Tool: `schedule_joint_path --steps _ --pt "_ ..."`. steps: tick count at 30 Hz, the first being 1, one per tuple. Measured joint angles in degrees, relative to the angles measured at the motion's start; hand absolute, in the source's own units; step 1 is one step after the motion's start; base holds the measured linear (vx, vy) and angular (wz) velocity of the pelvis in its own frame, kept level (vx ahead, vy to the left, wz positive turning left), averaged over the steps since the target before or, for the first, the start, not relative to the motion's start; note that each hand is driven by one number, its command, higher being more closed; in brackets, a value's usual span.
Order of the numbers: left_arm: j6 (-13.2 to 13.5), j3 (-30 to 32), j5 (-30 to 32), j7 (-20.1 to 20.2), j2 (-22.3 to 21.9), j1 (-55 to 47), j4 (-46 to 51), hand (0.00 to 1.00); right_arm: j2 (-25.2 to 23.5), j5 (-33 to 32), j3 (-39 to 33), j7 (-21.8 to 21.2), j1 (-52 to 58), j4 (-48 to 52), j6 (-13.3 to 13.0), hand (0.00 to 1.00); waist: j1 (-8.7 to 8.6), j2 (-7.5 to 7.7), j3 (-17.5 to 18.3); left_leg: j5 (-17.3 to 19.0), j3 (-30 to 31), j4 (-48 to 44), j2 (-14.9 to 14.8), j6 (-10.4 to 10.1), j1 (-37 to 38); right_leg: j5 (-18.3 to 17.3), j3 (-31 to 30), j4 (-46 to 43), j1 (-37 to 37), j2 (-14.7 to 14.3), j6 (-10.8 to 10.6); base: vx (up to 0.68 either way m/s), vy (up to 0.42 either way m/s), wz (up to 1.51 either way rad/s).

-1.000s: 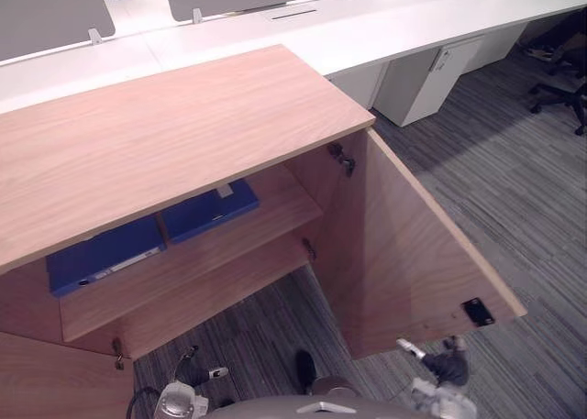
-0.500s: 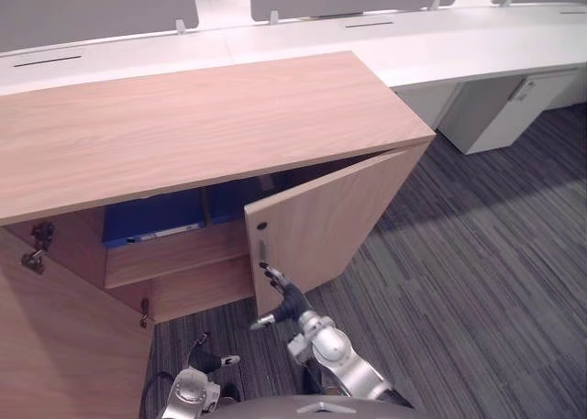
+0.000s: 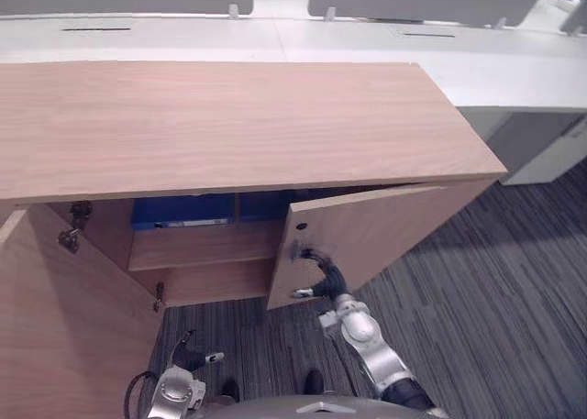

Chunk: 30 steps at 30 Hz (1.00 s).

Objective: Walk over to the cabinet, pick up the folder, carry it to the office cabinet, place the folder inside the office cabinet, then close the office cabinet door

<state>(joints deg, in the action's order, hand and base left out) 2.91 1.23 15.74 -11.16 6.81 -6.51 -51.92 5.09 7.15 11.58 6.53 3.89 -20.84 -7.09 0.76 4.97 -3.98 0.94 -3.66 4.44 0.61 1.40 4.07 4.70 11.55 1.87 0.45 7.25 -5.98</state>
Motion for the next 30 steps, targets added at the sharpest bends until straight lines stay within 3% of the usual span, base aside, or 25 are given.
schedule_joint_path --steps 6,16,24,30 --pt "-0.07 2.01 -1.63 0.35 0.9 -1.35 0.01 0.0 0.0 0.08 -7.74 0.22 4.72 -6.57 0.56 0.0 -0.54 0.69 0.54 0.02 2.13 0.0 0.44 0.04 0.54 -2.82 1.87 -1.54 0.99 0.68 -0.1 0.01 -0.02 0.2" --pt "-0.5 2.58 -2.75 0.85 1.09 -1.96 -0.8 0.0 -0.95 1.75 -12.55 0.21 6.51 -24.33 3.36 0.0 -0.98 0.38 0.88 -1.12 4.98 0.07 0.57 -0.06 1.13 -4.01 3.95 -2.69 2.23 0.99 -0.09 -0.05 -0.032 0.12" --pt "-0.56 2.59 -4.4 1.3 1.16 -2.12 -1.66 0.0 -1.36 1.62 -14.13 0.27 4.32 -29.56 4.73 0.0 -1.27 -0.07 1.07 -2.1 4.88 0.51 0.7 -0.17 2.02 -3.72 4.54 -2.21 3.63 1.22 0.28 -0.08 -0.016 0.05" --pt "-0.55 3.04 -5.74 1.34 1.26 -3.08 -1.67 0.0 -1.47 1.72 -13.95 0.27 2.19 -30.74 4.84 0.0 -1.28 -0.15 0.85 -1.91 1.56 0.51 0.63 -0.52 0.75 -3.6 0.4 -3.45 -0.04 1.12 0.14 -0.08 0.007 -0.28"
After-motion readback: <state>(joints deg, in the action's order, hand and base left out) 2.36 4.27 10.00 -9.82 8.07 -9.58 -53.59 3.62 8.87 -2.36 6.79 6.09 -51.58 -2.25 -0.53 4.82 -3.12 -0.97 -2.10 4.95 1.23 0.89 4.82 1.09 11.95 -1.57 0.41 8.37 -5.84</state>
